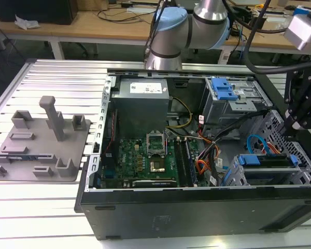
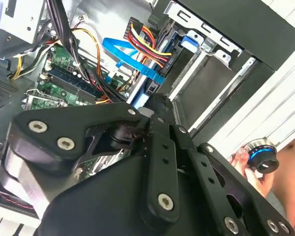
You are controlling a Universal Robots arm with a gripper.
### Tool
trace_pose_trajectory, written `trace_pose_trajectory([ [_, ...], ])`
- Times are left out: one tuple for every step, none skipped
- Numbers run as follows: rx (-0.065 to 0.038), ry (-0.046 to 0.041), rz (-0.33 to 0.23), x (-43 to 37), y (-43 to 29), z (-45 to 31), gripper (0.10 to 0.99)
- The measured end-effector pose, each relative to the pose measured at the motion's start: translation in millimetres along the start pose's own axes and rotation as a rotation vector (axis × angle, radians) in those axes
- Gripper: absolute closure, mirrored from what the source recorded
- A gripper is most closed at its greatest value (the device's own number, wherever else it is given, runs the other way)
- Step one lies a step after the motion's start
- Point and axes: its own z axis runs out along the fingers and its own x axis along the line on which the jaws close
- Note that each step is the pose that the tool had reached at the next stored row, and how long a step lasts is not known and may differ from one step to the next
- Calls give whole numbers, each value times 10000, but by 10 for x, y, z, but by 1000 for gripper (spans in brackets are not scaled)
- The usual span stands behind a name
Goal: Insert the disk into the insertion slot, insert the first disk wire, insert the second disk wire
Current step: 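Insert the second disk wire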
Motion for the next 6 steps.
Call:
trace_pose_trajectory([
  [0, 1, -3, 0, 0, 0, 980],
  [0, 0, -7, 0, 0, 0, 980],
  [0, 0, -12, 0, 0, 0, 980],
  [0, 1, -16, 0, 0, 0, 980],
  [0, 1, -21, 0, 0, 0, 980],
  [0, 1, -25, 0, 0, 0, 980],
])
